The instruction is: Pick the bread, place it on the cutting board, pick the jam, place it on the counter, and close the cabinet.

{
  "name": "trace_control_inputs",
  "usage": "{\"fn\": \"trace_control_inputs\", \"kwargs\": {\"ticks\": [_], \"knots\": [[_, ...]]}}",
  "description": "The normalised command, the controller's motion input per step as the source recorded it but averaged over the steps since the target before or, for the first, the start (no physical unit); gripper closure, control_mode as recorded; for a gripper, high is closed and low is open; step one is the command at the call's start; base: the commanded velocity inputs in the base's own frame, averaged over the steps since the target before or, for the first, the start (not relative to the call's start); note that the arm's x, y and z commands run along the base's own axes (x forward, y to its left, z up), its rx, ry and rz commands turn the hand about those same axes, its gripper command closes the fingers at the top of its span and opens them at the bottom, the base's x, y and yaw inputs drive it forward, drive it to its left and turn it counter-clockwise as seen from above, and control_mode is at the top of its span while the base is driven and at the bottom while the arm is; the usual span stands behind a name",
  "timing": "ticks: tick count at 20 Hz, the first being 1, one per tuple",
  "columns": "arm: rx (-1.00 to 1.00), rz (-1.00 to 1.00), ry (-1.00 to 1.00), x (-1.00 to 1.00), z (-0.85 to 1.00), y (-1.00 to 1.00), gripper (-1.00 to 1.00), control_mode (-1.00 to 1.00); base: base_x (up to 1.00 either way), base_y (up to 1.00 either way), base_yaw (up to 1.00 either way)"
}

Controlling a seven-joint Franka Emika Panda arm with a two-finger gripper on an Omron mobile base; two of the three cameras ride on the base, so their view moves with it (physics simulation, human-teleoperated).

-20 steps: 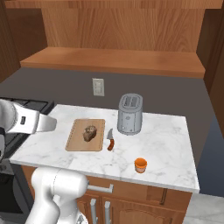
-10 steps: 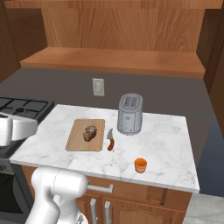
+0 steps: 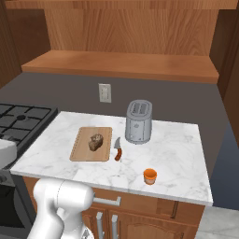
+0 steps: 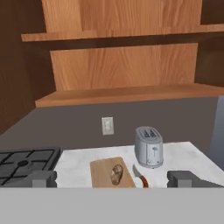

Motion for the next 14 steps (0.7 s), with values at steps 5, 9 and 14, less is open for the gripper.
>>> {"fn": "trace_control_inputs", "kwargs": {"ticks": [5, 9, 14], "knots": [[0.00, 0.09, -0.18, -0.44, 0.00, 0.05, -1.00, -1.00, 0.00, 0.00, 0.00], [0.00, 0.12, -0.14, -0.30, -0.02, 0.15, -1.00, -1.00, 0.00, 0.00, 0.00], [0.00, 0.09, -0.17, -0.50, 0.00, 0.11, -1.00, -1.00, 0.00, 0.00, 0.00]]}}
